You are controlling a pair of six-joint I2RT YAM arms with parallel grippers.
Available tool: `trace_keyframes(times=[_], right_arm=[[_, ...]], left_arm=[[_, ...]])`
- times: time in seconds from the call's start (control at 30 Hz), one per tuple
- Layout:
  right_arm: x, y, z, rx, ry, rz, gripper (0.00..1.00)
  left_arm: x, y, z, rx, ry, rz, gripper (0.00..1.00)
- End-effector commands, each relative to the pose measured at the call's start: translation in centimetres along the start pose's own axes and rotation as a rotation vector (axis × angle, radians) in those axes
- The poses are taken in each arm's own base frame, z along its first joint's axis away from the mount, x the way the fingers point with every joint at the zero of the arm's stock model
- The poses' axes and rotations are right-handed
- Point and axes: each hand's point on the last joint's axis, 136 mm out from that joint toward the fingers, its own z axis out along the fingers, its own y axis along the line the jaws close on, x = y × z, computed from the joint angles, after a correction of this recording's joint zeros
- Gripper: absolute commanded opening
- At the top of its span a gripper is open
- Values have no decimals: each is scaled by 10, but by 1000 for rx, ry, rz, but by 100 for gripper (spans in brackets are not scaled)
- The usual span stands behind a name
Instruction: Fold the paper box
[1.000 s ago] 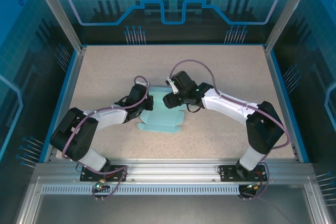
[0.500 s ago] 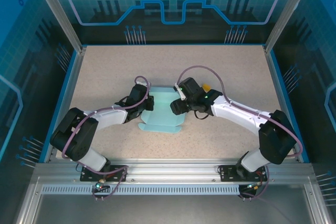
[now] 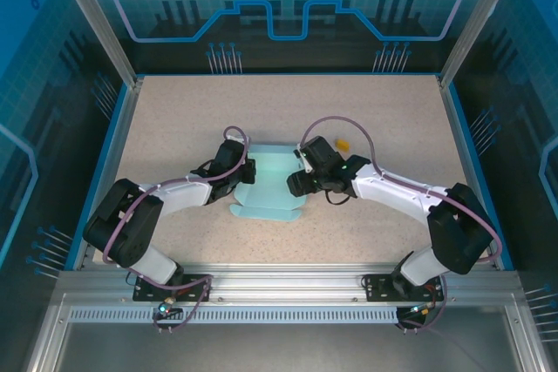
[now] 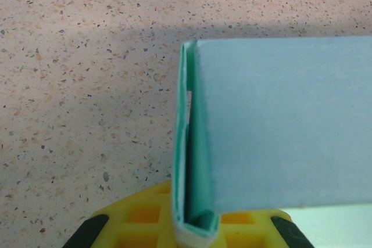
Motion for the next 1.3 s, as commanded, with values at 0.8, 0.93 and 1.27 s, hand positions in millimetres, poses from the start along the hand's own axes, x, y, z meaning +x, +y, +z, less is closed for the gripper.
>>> trace_keyframes(times=[0.8, 0.93, 1.27], right_arm=[[-14, -5, 21, -77, -57, 175, 67], [-22, -4, 12, -44, -88, 117, 67], [-35, 13, 8, -41, -107, 41, 67]], left_arm=[[-27, -12, -14, 37, -72, -7, 12], [-26, -13, -13, 40, -69, -4, 12], [-24, -14, -11, 48, -63, -4, 12]])
